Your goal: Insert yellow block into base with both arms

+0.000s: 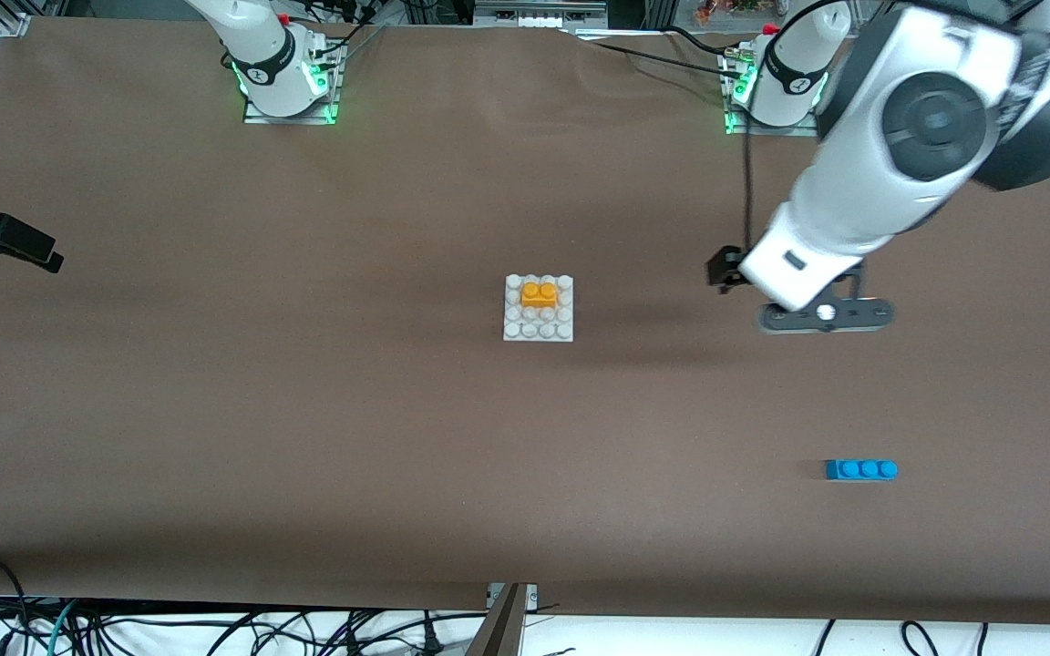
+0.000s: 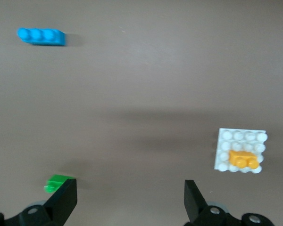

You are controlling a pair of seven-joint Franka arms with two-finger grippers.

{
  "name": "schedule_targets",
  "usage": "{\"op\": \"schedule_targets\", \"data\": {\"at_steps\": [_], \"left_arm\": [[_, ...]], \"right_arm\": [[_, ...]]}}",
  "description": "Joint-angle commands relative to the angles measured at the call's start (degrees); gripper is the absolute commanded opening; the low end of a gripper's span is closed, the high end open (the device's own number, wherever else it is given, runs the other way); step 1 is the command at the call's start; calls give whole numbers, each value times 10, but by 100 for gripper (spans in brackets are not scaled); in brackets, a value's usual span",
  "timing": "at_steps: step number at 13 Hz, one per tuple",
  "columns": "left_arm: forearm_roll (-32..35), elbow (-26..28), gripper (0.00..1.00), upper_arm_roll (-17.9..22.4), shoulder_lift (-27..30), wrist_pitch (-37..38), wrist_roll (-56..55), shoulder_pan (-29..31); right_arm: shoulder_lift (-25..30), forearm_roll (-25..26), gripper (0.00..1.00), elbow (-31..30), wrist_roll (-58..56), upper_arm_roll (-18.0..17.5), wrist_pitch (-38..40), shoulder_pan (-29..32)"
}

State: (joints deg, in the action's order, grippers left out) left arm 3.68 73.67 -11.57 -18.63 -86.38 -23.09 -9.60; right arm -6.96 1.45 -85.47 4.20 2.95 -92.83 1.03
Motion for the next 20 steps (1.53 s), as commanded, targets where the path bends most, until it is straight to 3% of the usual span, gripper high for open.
{"op": "schedule_targets", "data": {"at_steps": [1, 4, 8, 14, 20], "left_arm": [[-2, 43, 100, -5, 83, 37, 89, 51], [-35, 163, 100, 34, 172, 2, 125, 63], [-55, 202, 100, 79, 190, -10, 174, 70], [-54, 211, 100, 94, 195, -5, 198, 103], [-49, 209, 100, 95, 195, -7, 193, 94]], "right_arm": [[3, -6, 100, 1, -8, -3, 5, 5], [3, -6, 100, 1, -8, -3, 5, 5], [3, -6, 100, 1, -8, -3, 5, 5], [3, -6, 100, 1, -8, -3, 5, 5], [3, -6, 100, 1, -9, -3, 5, 5]]}}
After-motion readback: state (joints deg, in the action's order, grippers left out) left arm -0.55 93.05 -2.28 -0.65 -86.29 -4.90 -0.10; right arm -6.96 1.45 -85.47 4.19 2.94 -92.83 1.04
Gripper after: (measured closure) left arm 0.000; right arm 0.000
